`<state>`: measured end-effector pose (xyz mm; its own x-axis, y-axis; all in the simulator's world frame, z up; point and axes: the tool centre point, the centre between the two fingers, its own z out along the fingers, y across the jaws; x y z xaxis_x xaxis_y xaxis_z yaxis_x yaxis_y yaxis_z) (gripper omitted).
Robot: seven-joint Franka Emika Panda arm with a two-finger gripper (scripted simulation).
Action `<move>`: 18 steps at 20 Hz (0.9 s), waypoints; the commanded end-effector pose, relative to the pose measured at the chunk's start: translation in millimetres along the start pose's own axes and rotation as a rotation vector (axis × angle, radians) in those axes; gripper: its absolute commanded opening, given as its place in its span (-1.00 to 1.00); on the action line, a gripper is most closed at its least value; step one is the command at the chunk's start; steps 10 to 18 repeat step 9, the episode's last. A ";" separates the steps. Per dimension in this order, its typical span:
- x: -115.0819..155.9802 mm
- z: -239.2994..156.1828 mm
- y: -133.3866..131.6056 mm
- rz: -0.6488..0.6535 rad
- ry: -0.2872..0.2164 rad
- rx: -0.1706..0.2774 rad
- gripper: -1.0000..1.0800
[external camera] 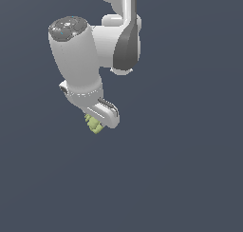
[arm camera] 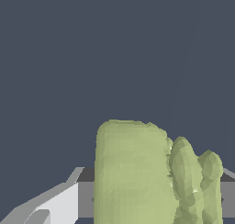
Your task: Pick up the object and move it to a goal position.
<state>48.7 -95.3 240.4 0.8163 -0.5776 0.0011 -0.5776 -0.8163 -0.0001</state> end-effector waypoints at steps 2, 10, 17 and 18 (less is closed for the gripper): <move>7.5 -8.1 -0.8 -0.001 -0.001 0.000 -1.00; 13.0 -13.5 -1.3 0.000 -0.001 0.000 -1.00; 13.0 -13.5 -1.3 0.000 -0.001 0.000 -1.00; 13.0 -13.5 -1.3 0.000 -0.001 0.000 -1.00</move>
